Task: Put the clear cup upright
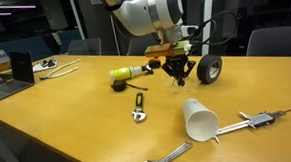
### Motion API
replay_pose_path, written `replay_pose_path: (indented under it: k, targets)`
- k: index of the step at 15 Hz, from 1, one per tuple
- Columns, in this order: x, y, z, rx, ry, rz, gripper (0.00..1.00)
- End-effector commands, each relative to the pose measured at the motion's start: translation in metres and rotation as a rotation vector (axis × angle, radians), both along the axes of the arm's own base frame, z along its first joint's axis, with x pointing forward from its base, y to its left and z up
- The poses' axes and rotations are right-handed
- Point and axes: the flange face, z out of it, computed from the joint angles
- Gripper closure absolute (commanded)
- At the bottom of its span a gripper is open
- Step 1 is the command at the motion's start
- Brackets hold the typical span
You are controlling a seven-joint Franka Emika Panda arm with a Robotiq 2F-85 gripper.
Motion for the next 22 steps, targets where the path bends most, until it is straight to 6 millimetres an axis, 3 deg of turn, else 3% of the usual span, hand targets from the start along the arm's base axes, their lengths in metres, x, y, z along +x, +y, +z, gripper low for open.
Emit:
replay_pose_path:
  k: [1,4,8,17,22]
  targets:
    - [0.0,-0.016,0.026,0.185,0.108,-0.014,0.9]
    - [-0.002,-0.031,0.039,0.3,0.201,-0.051,0.9]
    - [-0.003,-0.044,0.038,0.375,0.293,-0.101,0.9]
    - [-0.005,-0.041,-0.001,0.497,0.378,-0.154,0.9]
    - [-0.003,-0.042,-0.002,0.509,0.395,-0.166,0.9]
